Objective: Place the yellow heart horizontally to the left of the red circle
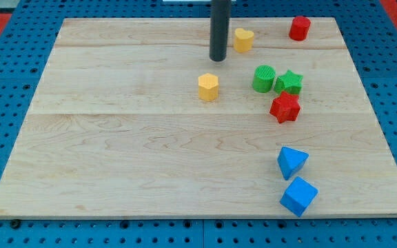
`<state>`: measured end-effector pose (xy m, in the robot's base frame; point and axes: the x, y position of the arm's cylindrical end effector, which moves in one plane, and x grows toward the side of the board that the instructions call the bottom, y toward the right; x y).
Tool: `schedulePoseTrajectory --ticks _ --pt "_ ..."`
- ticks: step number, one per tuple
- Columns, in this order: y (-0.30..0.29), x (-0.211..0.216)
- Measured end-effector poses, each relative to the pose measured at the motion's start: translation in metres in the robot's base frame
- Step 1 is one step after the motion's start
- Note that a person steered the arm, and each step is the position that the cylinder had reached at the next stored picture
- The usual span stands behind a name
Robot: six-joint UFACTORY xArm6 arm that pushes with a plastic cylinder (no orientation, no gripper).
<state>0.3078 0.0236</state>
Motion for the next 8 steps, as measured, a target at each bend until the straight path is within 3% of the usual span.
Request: schedulePoseTrajectory --ticks 3,7,8 --pt "0.066 -0.02" --pt "0.066 -0.015" --pt "0.094 -0.053"
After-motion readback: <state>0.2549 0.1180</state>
